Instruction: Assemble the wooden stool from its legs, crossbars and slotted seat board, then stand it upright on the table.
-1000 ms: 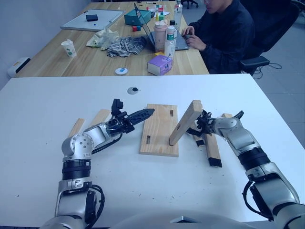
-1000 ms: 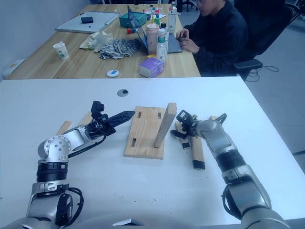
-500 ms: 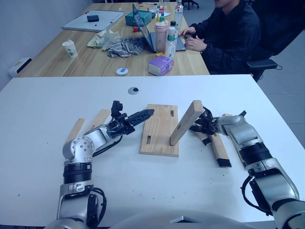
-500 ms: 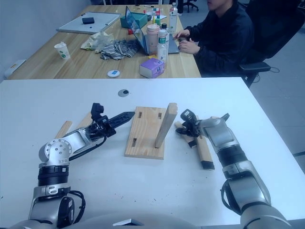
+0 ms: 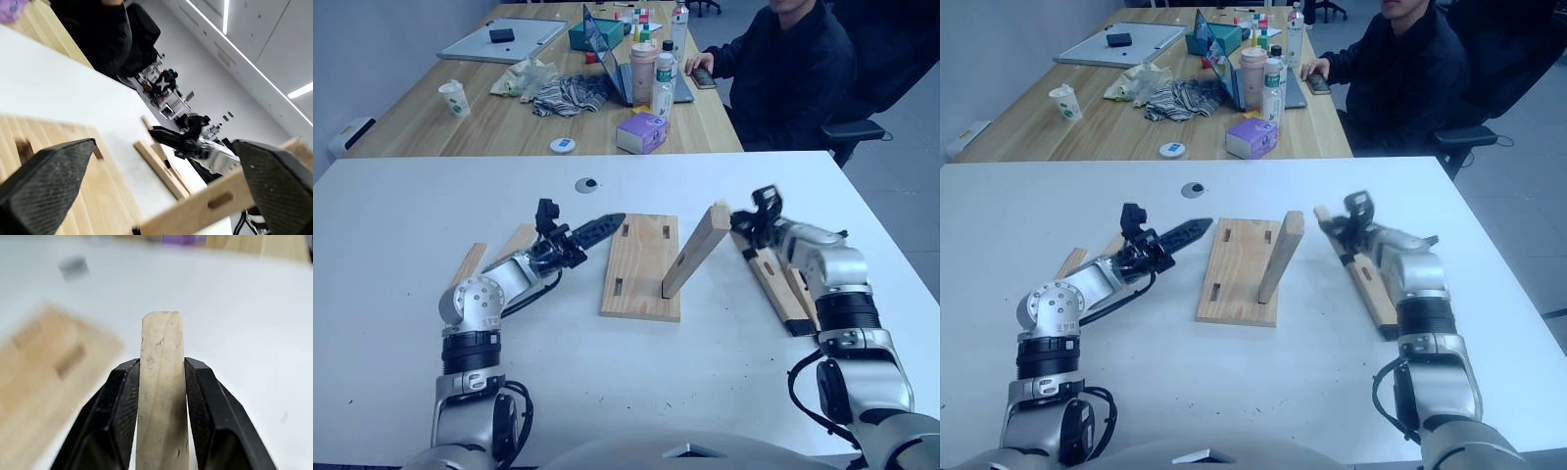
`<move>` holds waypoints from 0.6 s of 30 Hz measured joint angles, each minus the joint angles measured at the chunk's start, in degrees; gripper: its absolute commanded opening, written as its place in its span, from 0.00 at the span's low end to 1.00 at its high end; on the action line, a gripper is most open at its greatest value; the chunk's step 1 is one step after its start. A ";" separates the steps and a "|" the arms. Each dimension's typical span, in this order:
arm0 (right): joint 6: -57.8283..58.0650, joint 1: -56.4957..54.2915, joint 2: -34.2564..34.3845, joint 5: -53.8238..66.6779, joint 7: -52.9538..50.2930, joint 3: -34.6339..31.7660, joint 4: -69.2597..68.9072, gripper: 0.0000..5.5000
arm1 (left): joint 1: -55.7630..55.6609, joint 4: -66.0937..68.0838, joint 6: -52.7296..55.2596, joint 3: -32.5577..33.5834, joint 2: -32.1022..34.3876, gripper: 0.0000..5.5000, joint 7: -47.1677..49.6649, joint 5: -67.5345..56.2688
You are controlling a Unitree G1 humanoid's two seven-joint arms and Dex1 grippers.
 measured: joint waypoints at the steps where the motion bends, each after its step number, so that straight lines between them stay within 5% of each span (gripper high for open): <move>1: -0.64 -2.37 -0.08 2.03 -0.62 -2.60 -1.44 0.24 | -2.77 -1.00 -0.41 0.79 0.13 0.95 1.01 -0.12; 7: 7.11 -14.99 6.04 21.04 -14.75 -18.08 -11.45 0.24 | -16.70 -6.89 -7.25 -5.87 1.27 0.95 5.70 7.08; 18: 14.24 -15.62 18.67 35.17 -30.46 -14.68 -27.99 0.24 | -20.78 -7.91 -10.16 -16.70 -7.50 0.95 13.09 15.15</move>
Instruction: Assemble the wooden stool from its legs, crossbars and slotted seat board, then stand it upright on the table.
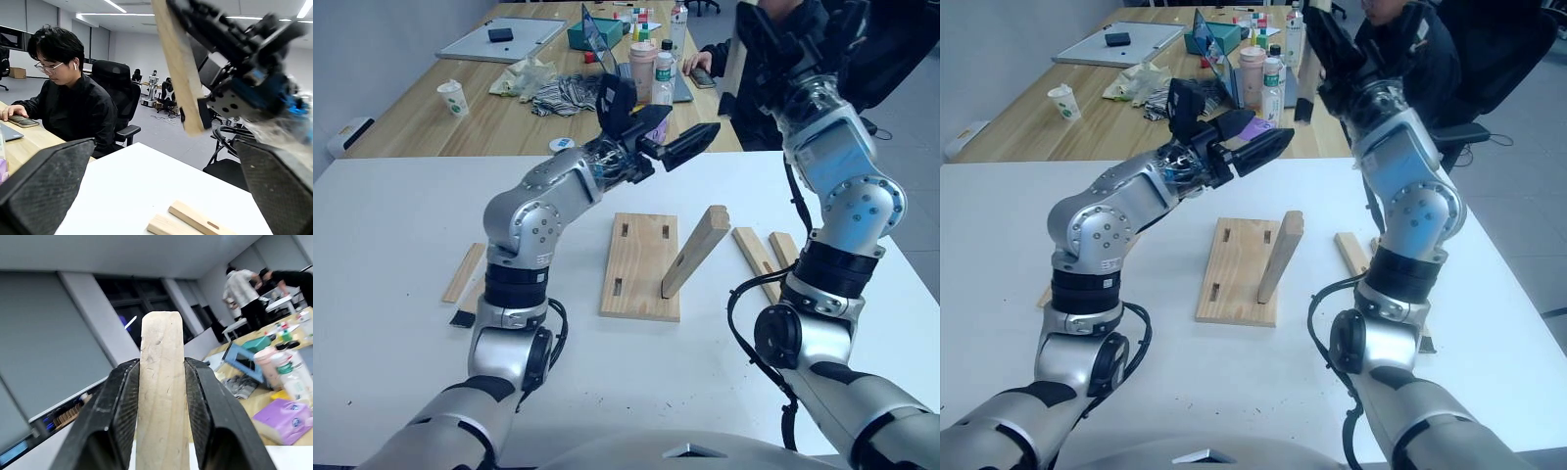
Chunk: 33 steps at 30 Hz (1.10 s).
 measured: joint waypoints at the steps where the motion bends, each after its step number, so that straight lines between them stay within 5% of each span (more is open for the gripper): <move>1: 0.02 0.39 0.01 0.14 -0.35 0.42 -0.39 0.24 | -0.25 0.01 0.03 0.05 -0.44 0.95 0.32 -0.02; 33: -2.12 4.60 -0.85 1.09 -2.04 8.67 -5.06 0.24 | -3.52 2.53 5.45 1.11 -4.33 0.13 5.59 -0.31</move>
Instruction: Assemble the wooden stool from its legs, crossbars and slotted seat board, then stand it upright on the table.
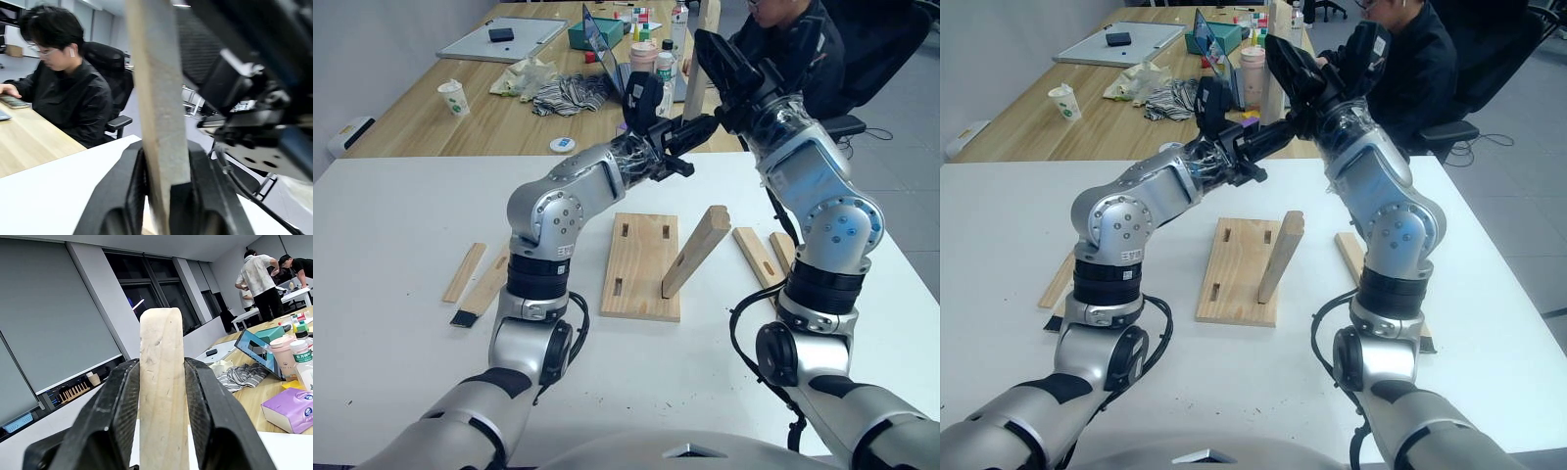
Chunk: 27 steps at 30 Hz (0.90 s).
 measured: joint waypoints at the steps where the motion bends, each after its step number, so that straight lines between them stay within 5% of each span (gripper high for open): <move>1: -0.07 0.07 0.00 -0.44 0.01 0.18 -0.10 0.24 | 0.00 0.00 0.17 0.00 -0.01 0.13 0.14 0.09; 8: -0.31 0.74 -0.20 -1.57 0.52 1.12 -0.78 0.24 | 0.00 0.07 1.07 0.15 -0.07 0.12 0.14 0.19; 17: 7.74 1.42 -13.94 4.19 13.32 -2.47 2.28 0.58 | 0.08 1.85 7.66 9.45 1.28 0.07 -5.77 -13.25; 27: 29.97 -3.14 -18.79 36.36 8.96 -10.82 20.89 0.58 | 3.88 9.04 14.36 7.32 12.55 0.07 -26.89 -19.08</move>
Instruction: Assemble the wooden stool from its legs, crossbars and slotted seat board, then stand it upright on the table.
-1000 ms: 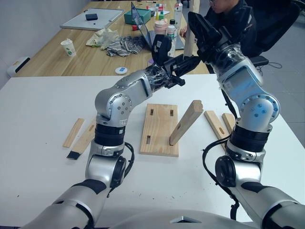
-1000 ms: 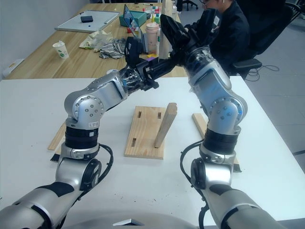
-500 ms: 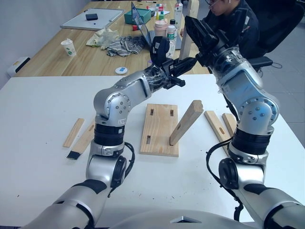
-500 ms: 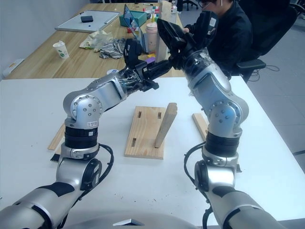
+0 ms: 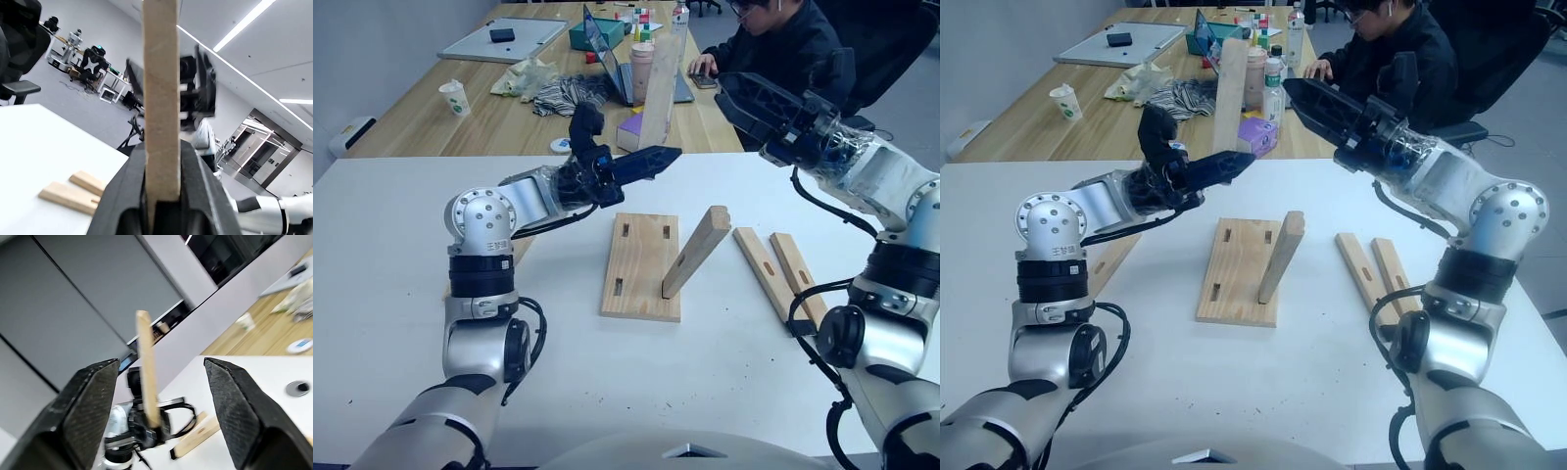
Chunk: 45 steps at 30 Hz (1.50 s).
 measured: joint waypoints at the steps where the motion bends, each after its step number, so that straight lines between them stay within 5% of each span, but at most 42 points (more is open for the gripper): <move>1: 0.54 -0.39 -0.92 1.55 -1.20 0.28 0.72 0.58 | 0.37 0.25 -0.47 -0.84 0.12 0.07 -1.01 0.66; 11: -0.72 -1.63 1.42 10.64 -11.53 7.55 1.42 0.58 | 1.37 -1.97 -1.30 -3.28 1.00 0.07 -4.03 1.92; 25: -5.51 -1.66 3.24 15.54 -15.09 11.83 0.67 0.16 | 2.68 -4.67 -1.07 -4.72 -0.21 0.07 -4.42 1.77; 34: -5.71 -1.65 2.98 14.57 -14.44 12.28 0.48 0.14 | 2.63 -3.08 -1.16 -4.87 -0.44 0.07 -5.37 1.76; 40: -6.51 -1.55 2.00 10.66 -12.98 12.64 0.34 0.09 | 1.99 -1.98 -3.07 -5.44 -0.28 0.27 -5.32 3.70; 45: -11.46 -1.48 -3.40 -6.45 -0.01 14.91 -3.88 0.08 | 2.00 -1.66 -3.60 -5.53 1.35 0.41 -4.83 5.64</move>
